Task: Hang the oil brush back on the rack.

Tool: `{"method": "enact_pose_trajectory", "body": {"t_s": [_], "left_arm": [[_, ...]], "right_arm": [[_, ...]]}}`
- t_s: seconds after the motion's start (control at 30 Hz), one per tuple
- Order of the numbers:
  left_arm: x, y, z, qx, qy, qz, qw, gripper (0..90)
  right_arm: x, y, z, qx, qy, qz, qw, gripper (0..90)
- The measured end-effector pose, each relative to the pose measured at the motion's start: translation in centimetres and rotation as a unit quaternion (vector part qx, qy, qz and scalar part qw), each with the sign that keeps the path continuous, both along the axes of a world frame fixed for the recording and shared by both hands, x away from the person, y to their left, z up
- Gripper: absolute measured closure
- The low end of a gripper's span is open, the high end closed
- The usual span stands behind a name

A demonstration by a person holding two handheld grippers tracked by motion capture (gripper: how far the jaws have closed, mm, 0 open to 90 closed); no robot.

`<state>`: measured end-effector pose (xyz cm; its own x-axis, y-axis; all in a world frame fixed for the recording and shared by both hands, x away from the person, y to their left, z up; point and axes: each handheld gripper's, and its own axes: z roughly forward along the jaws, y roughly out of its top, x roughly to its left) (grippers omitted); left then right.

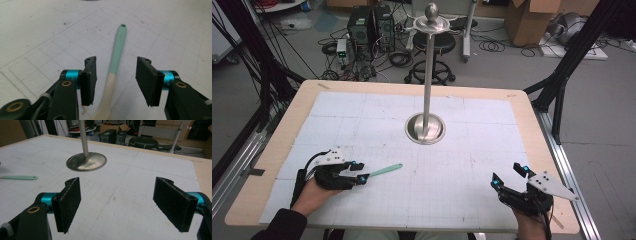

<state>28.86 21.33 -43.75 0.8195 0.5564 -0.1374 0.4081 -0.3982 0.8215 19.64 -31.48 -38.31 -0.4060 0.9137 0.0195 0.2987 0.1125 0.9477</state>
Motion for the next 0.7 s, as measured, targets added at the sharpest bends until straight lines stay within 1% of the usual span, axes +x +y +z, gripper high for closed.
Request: {"method": "enact_pose_trajectory", "body": {"t_s": [0.07,0.13,0.2,0.3,0.33,0.37,0.5,0.53,0.57,0.67,0.7], "left_arm": [[0.3,-0.3,0.0,0.016,0.006,-0.001,0.9999,53.5],[0.6,-0.6,0.0,0.026,0.012,-0.003,0.9996,56.4],[0.8,-1.0,-0.1,0.04,0.014,-0.007,0.9991,58.8],[1.0,-1.3,-0.2,0.051,0.02,-0.011,0.9984,61.7],[1.0,-1.3,-0.2,0.051,0.02,-0.011,0.9984,62.5],[1.0,-1.4,-0.4,0.059,0.025,-0.011,0.9979,62.6],[1.0,-1.4,-0.4,0.066,0.023,-0.01,0.9975,65.4],[1.0,-1.4,-0.4,0.066,0.023,-0.01,0.9975,66.9],[1.0,-1.4,-0.4,0.071,0.021,-0.009,0.9972,70.5],[0.9,-1.4,-0.4,0.073,0.019,-0.008,0.9971,73.9],[0.9,-1.4,-0.5,0.075,0.017,-0.011,0.997,75.2]], "right_arm": [[0.0,0.0,0.0,-0.001,0.0,0.001,1.0,20.9],[0.1,0.0,0.0,-0.001,0.0,0.002,1.0,21.0],[0.0,0.0,0.0,0.0,0.001,0.001,1.0,21.0],[0.0,0.0,0.0,0.0,0.001,0.0,1.0,21.0],[0.0,0.0,0.0,0.0,0.001,0.0,1.0,21.0],[0.0,0.0,0.0,0.0,0.001,0.001,1.0,21.0],[0.0,0.0,0.0,0.001,0.003,0.001,1.0,21.1],[0.0,0.0,0.0,0.001,0.003,0.001,1.0,21.1],[0.0,0.0,0.0,0.001,0.003,0.001,1.0,21.1],[0.0,0.0,0.0,0.0,0.002,0.0,1.0,21.1],[0.0,0.0,0.0,0.0,0.002,0.0,1.0,21.2]]}}
